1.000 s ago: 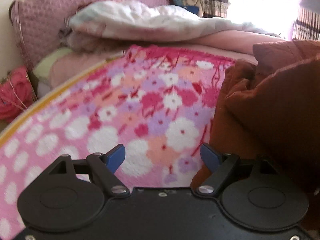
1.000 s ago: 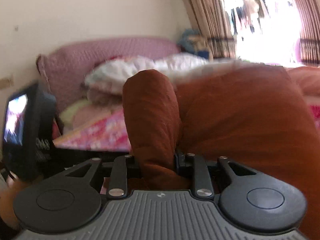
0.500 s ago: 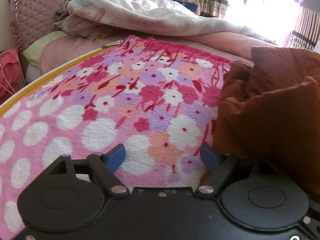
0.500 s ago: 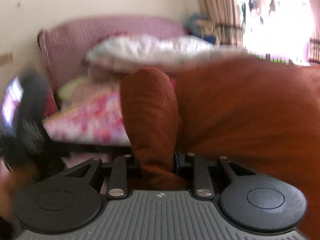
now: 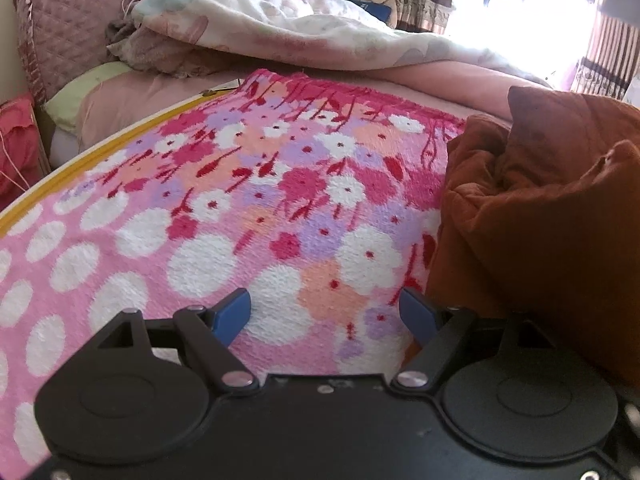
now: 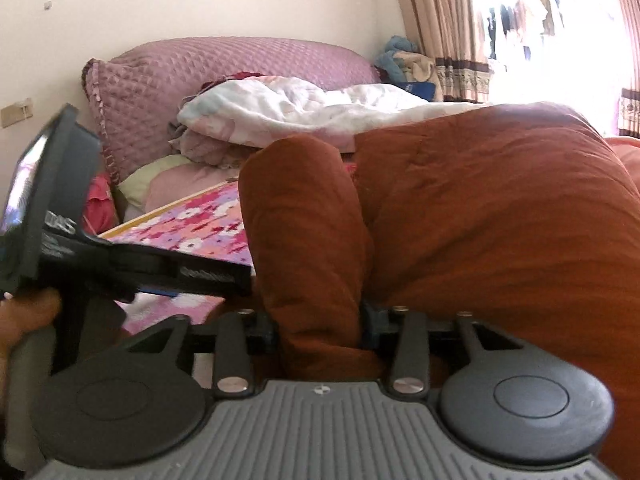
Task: Fold large clothes
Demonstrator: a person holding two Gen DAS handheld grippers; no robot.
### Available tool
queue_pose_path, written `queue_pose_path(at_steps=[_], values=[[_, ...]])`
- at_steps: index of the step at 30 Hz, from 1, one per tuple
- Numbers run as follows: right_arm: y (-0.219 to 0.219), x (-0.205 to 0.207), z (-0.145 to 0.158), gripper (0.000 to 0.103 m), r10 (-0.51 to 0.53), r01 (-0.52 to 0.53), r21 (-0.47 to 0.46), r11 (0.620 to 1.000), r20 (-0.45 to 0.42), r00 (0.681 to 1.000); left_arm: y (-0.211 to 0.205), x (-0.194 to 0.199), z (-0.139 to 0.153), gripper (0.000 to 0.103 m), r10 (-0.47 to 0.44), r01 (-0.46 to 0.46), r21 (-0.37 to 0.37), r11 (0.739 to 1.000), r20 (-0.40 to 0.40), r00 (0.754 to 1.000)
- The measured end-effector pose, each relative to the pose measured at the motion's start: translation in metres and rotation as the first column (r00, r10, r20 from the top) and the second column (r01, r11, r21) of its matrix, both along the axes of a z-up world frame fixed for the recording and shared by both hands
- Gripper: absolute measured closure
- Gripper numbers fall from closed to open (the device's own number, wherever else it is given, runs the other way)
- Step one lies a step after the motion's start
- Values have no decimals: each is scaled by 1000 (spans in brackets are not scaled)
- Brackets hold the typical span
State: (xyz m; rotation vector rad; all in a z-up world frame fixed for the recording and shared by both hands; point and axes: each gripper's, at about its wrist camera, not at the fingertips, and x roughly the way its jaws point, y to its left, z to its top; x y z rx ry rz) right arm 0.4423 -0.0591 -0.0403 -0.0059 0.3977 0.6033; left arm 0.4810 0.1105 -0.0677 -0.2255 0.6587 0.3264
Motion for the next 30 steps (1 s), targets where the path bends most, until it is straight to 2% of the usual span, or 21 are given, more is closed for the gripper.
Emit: queue_pose_path(at_steps=[2,5,9,12,16,18,19,20,21,23,26,28,30], values=[[-3,-4,5,27,31,-31,29,999,-4,1000,1,1,-1,21,-1,1,-3,1000,-2,1000],[-12,-7,12,23,75,-74,82,994,-16,997,4,0,0,21,-2,2,-15,1000,2,1000],[-41,-6,26,25,125,-104,238,966,-77,989,5,0,-1,20,-9,9,-14,1000,0,1000],[-63,-14,39,33,130,-105,288,952,-69,989,5,1,-1,20,-11,11,-11,1000,0,1000],[-107,-29,55,37,-5,4,296,955,4,1000,6,1,-1,20,-15,15,-13,1000,0,1000],[-138,-25,57,38,-141,132,290,948,9,990,5,2,-2,20,-16,16,-5,1000,-2,1000],[-154,-19,56,40,-215,205,298,932,1,977,4,2,-2,20,-15,15,0,1000,-2,1000],[-170,-9,52,52,-288,283,297,912,-27,957,3,2,-2,20,-14,14,3,1000,-2,1000],[-182,1,47,76,-323,325,295,899,-56,945,3,2,-3,20,-14,14,6,1000,-2,1000],[-200,28,33,100,-336,368,288,884,-156,929,5,2,-2,20,-17,17,-4,1000,0,1000],[-204,46,14,102,-340,390,274,879,-211,916,9,2,-1,23,-5,5,-1,1000,-7,1000],[-194,49,10,102,-348,391,240,889,-202,916,12,4,-1,24,13,-13,-1,1000,-15,1000],[-174,49,5,101,-346,377,154,913,-195,918,11,8,-1,23,7,-6,23,1000,-28,1000]])
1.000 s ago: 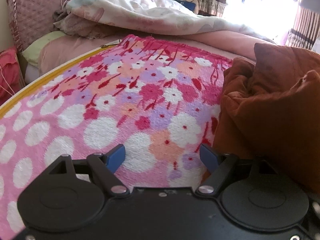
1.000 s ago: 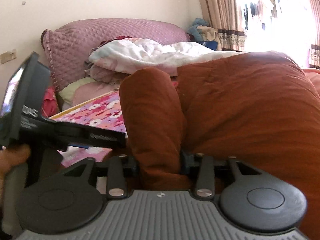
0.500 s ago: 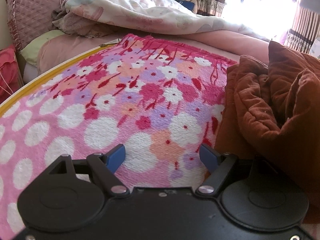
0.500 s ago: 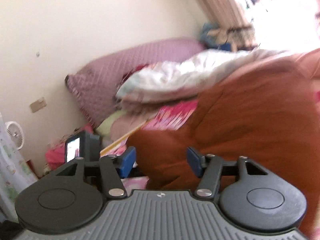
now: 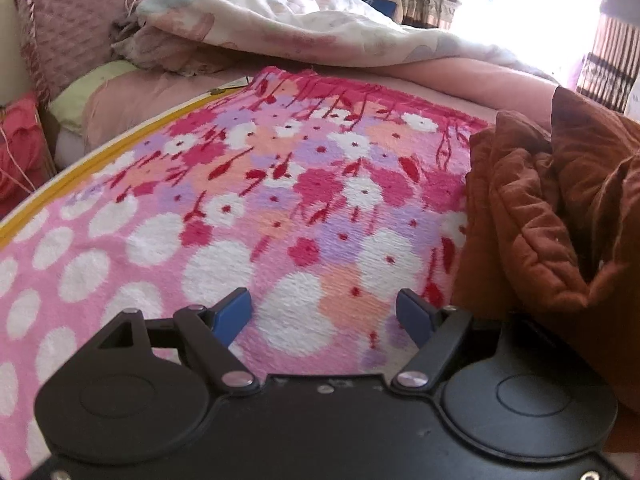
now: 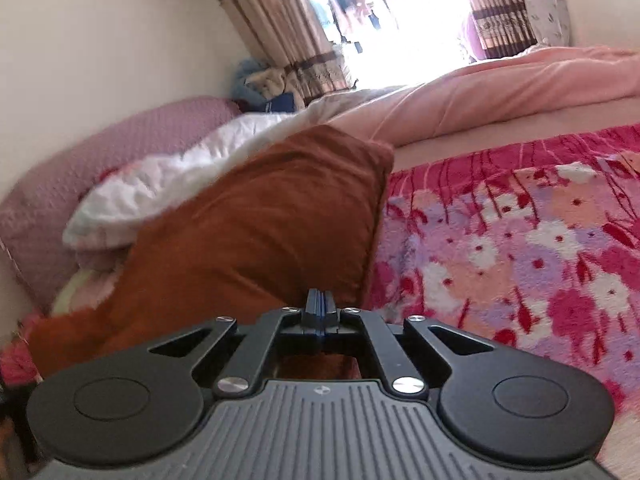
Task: Fold large clothes
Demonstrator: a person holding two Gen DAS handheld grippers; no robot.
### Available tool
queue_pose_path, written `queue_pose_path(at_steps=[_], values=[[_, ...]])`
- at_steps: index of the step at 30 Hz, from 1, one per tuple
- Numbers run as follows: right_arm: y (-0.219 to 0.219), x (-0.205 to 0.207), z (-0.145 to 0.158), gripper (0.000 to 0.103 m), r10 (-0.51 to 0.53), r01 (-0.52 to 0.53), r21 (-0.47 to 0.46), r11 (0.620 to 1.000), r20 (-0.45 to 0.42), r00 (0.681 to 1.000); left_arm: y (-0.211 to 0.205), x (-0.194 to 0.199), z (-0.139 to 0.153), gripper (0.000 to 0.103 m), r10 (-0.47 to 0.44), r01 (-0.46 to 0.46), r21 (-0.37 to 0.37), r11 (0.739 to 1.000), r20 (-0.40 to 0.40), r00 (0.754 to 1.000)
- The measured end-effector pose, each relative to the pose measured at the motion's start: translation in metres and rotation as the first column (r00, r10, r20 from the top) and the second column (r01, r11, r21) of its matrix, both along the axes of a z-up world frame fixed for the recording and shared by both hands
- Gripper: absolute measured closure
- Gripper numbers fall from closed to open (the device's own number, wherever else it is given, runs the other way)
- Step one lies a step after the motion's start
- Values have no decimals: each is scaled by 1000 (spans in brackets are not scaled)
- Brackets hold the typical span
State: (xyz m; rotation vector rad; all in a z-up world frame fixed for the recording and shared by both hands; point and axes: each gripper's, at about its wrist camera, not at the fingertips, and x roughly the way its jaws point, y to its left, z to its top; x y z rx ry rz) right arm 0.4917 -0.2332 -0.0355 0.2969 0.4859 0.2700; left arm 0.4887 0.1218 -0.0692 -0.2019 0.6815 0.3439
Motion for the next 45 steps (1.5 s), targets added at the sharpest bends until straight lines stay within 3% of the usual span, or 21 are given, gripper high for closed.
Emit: queue_pose_path(at_steps=[2,8,12,17,20,26,30,32,35,37,39,40,42,45], values=[[12,-6,-3,99,-7,8,-59,998,13,1000,-2,2,0,23,-4,4,20,1000,-12,1000],[18,-10,5,98,-14,15,-113,993,11,1000,-2,0,0,22,3,-3,14,1000,-7,1000],[7,-31,14,98,-39,41,-73,996,33,999,1,-3,1,22,3,-3,4,1000,-9,1000],[-6,-70,24,98,75,-75,-8,997,55,996,2,-6,1,22,8,-8,7,1000,-16,1000],[6,-67,18,98,118,-117,-84,990,7,993,4,-9,6,23,18,-18,1,1000,-17,1000],[23,-55,12,97,146,-146,-119,982,-10,989,10,-27,52,22,-6,0,82,997,75,997],[17,-55,9,97,153,-154,-63,986,-19,988,17,-32,90,22,-53,52,14,999,162,985],[17,-57,9,97,149,-150,-56,987,-19,989,8,-27,106,22,-87,81,45,996,181,980],[16,-56,11,97,143,-145,-52,988,-28,989,-16,-3,106,22,-190,183,79,980,97,977],[16,-55,13,97,132,-134,-42,990,-39,990,-37,13,91,22,-276,273,79,959,26,961],[17,-54,14,97,123,-125,-39,991,-49,991,-54,28,69,23,-285,292,137,947,-71,956],[17,-55,14,97,126,-128,-46,991,-48,991,-55,33,57,23,-281,292,129,948,-103,954],[15,-55,14,97,136,-138,-35,990,-53,989,-49,31,41,23,-281,290,71,955,-116,953],[8,-53,12,97,157,-157,6,988,-60,986,-45,19,35,22,-292,301,86,950,-105,951]])
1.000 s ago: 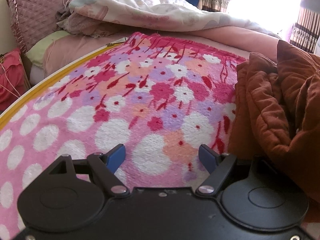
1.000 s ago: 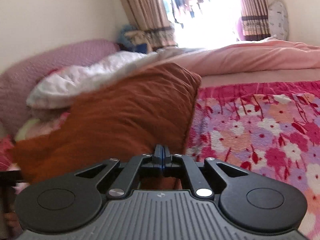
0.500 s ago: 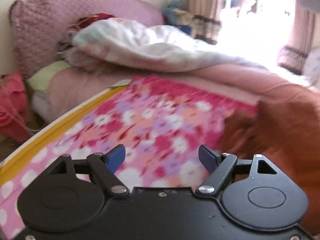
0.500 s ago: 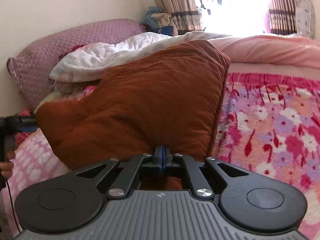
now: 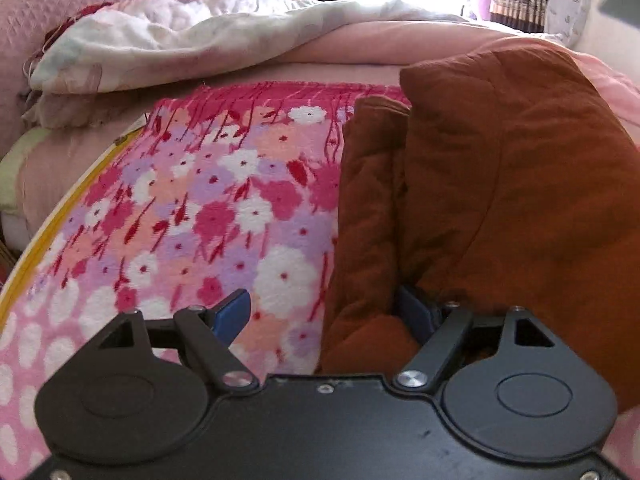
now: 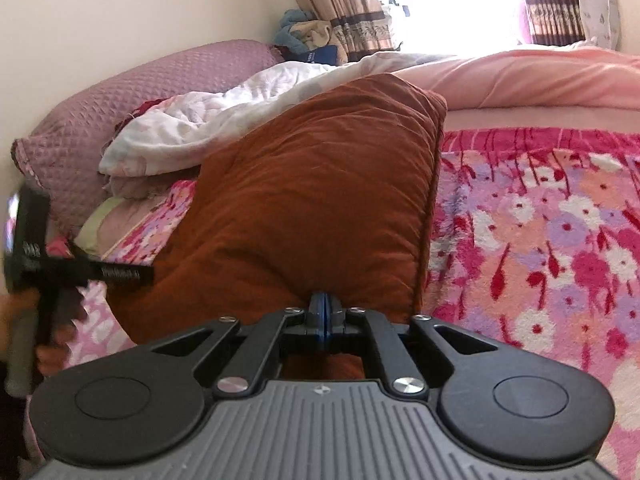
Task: Fold large clothes
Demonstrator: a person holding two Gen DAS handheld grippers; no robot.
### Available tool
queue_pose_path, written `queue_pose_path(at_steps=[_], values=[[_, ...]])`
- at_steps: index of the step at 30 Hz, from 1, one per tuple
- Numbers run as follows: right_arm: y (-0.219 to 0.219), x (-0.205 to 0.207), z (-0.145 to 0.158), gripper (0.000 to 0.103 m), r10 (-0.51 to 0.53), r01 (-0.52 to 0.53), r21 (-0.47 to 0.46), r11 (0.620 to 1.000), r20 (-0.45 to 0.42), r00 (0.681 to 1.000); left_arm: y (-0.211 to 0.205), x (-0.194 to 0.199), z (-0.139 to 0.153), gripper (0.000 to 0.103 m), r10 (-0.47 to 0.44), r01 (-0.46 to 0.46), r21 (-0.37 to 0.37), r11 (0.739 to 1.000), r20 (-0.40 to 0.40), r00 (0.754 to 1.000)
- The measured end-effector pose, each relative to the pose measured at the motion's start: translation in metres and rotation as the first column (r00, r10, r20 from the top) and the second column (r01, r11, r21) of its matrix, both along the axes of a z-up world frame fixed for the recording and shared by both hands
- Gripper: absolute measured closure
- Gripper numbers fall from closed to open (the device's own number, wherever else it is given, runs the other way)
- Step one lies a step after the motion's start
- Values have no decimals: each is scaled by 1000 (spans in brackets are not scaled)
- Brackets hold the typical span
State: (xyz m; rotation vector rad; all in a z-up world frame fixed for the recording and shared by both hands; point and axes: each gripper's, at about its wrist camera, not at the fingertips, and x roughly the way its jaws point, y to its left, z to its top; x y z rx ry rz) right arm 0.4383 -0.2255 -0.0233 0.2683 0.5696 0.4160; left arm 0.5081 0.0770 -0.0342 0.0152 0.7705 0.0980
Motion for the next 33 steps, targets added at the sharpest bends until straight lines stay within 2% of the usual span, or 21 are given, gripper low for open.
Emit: queue_pose_path(at_steps=[3,6,10,14,17,20,23,26,30,33], values=[[0,6,-2,97,12,-12,11,1000,-11,1000,-5,0,-13,19,21,-21,0,1000,18,1000],[10,13,-5,98,14,-14,-48,999,2,1000,-5,7,-15,19,35,-35,-10,999,13,999],[4,20,-2,98,20,-21,-12,1000,-42,999,1,14,-11,17,5,-5,-10,1000,-3,1000],[6,13,18,97,15,-17,-60,998,-34,999,15,18,19,17,-17,16,-34,999,-29,999],[2,17,44,97,8,-6,-83,996,25,1000,14,25,49,19,-25,25,17,1000,16,1000],[2,45,56,95,-21,25,-137,990,30,999,1,49,74,19,-55,53,52,997,50,997],[0,81,56,95,-67,69,-123,990,20,998,-21,80,85,19,-100,99,37,994,39,994],[-5,103,53,94,-100,101,-68,993,22,995,-47,112,84,19,-153,152,15,988,10,988],[-3,129,50,94,-117,118,-60,991,26,993,-64,150,73,19,-142,142,14,990,-9,990],[-3,159,44,95,-108,106,-63,992,-26,994,-64,171,55,17,-127,129,24,991,-62,990]])
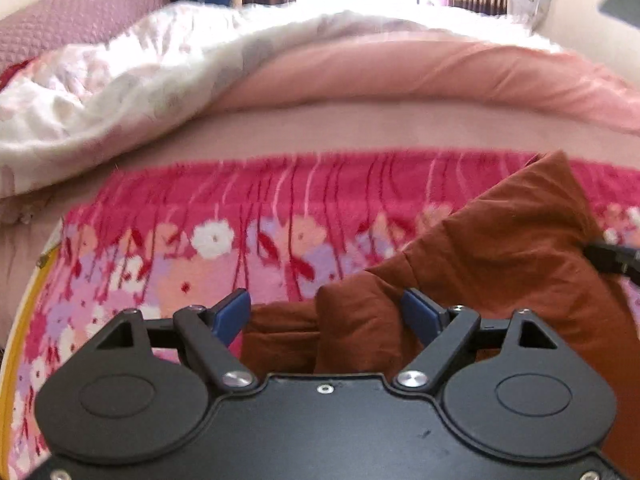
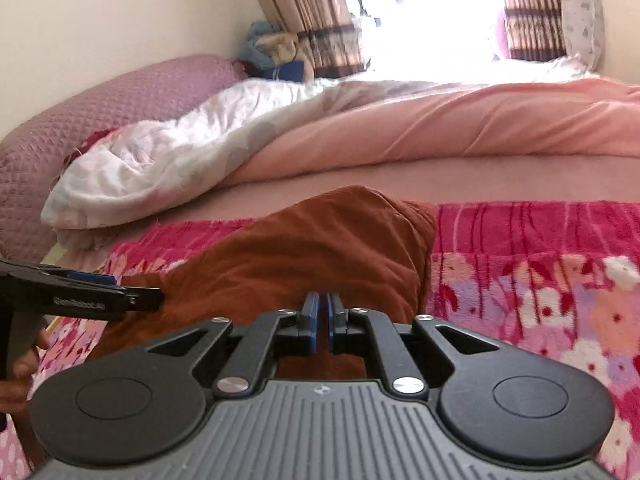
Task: Fold large clothes
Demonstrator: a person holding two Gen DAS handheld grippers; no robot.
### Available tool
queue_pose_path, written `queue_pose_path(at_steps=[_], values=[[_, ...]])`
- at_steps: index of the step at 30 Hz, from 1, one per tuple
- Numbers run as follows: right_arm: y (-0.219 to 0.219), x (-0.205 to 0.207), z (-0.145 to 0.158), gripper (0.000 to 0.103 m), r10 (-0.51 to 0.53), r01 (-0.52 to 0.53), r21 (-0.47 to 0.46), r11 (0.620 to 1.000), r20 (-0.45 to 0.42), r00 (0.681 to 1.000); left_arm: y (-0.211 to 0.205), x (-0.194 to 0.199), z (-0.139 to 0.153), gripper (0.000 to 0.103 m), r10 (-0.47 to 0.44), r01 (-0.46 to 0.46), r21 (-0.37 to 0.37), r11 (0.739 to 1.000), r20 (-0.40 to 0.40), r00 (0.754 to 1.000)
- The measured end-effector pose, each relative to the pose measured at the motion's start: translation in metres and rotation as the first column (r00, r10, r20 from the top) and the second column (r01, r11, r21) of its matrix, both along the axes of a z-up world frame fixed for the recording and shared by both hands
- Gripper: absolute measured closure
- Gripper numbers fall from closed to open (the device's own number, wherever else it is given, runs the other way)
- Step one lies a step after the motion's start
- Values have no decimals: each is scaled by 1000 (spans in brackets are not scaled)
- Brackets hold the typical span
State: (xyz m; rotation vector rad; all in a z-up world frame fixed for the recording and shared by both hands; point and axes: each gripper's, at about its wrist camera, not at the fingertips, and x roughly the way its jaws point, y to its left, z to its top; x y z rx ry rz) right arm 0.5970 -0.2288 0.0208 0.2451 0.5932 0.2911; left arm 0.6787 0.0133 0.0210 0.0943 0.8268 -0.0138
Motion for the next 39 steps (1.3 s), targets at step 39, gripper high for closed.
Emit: queue_pose_path(at_steps=[39], values=[[12,-98,-39,94,125,-128,-14,992,-118,985,47,-140,-80,13,100,-87,-178,980,61,993]])
